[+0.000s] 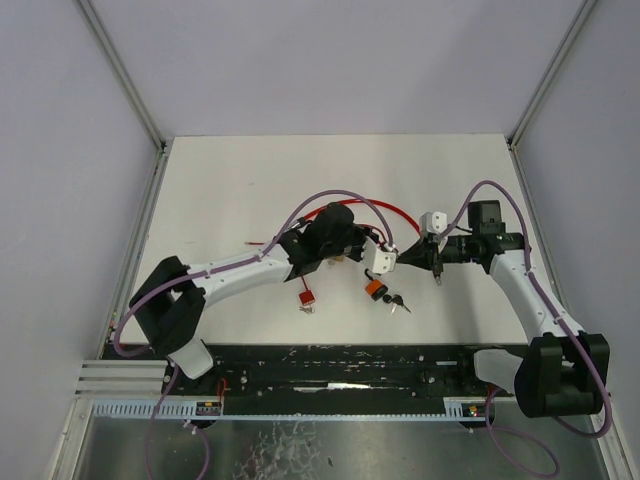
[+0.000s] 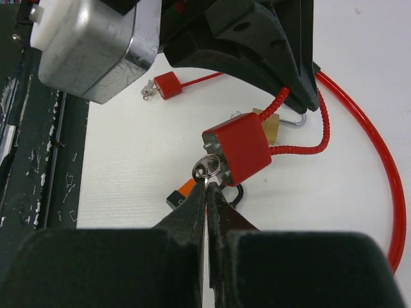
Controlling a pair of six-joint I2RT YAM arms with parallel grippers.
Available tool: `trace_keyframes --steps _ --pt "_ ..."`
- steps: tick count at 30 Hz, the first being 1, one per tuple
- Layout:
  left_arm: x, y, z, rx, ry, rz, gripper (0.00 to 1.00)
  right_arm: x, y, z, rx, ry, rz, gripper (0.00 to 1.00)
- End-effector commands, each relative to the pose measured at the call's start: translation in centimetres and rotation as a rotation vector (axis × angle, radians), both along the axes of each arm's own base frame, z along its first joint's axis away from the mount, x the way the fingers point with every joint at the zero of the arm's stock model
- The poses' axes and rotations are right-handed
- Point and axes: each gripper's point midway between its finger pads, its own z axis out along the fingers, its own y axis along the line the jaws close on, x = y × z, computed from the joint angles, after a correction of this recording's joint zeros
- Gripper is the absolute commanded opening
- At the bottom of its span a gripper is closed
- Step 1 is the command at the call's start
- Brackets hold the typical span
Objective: Lock with the key
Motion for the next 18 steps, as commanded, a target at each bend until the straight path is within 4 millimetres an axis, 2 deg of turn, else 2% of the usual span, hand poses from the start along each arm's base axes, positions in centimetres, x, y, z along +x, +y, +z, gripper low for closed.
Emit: trace_keyframes --steps 1,9,18 --pt "1.6 -0.6 2.5 -0.063 -0.032 0.044 0.00 0.6 -0.2 1.7 -0.035 -0.091 -0.008 0.01" --pt "2.2 -0.4 2.2 -0.058 0.013 0.085 0.00 1.1 -1.0 1.5 -0.100 -0.138 -0.050 0.03" --pt "1.8 -0.5 1.1 -0.022 0.079 0.071 0.00 1.6 -1.5 1.7 -0.138 -0.173 -0.085 0.06"
